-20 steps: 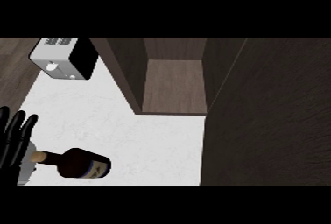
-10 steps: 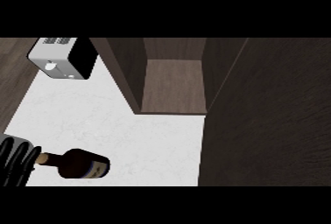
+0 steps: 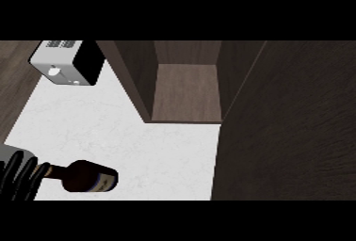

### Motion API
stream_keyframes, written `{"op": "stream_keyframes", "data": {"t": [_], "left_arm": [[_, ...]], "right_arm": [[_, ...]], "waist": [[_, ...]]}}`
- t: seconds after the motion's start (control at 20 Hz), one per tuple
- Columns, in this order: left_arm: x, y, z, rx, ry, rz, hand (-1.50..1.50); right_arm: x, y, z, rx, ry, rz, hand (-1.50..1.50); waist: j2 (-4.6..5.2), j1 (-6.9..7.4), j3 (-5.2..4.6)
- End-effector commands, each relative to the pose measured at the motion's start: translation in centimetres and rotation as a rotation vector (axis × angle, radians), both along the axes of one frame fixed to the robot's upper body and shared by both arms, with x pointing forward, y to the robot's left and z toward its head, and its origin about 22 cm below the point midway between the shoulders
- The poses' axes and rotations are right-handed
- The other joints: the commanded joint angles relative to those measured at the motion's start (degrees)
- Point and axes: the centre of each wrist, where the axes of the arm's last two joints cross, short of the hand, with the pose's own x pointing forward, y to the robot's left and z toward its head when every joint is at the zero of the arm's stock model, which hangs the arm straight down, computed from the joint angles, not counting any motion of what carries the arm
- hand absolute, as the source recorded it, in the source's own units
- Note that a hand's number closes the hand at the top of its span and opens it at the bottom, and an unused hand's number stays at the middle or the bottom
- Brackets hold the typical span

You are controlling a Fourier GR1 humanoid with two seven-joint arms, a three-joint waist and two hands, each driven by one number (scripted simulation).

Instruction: Pick up the wine, place it into the cabinet and close the cabinet

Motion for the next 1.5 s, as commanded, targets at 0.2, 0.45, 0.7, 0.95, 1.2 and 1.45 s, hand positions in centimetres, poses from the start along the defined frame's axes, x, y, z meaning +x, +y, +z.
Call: {"op": "stream_keyframes", "data": {"t": [0.2,0.45,0.7,0.95,1.2,1.45], "left_arm": [[-2.3,-1.0,5.1,-0.032,-0.131,-0.016,-1.50],[-1.9,-1.0,5.7,-0.032,-0.112,0.002,-1.50],[-1.1,-1.3,4.8,-0.041,-0.096,0.043,-1.50],[-0.8,-0.9,5.2,-0.032,-0.109,0.075,-1.50],[1.0,-0.5,2.9,-0.021,-0.076,0.145,-1.50],[1.8,0.8,1.2,0.001,-0.046,0.161,-1.50]], "right_arm": [[-2.5,1.0,3.1,0.008,-0.022,0.014,-1.50],[-1.5,1.1,3.6,0.024,-0.016,0.027,-1.50],[-1.2,1.6,5.4,0.008,-0.021,0.006,-1.50],[-2.1,1.3,5.8,0.018,-0.022,-0.001,-1.50],[-3.7,0.9,6.1,-0.004,-0.031,0.012,-1.50],[-2.8,1.0,7.5,-0.003,-0.012,0.011,-1.50]], "waist": [[-0.08,-0.58,-0.06],[0.12,-0.65,0.03],[0.05,-0.31,-0.04],[0.04,-0.50,0.00],[0.14,-0.87,-0.01],[0.21,-0.80,-0.04]]}}
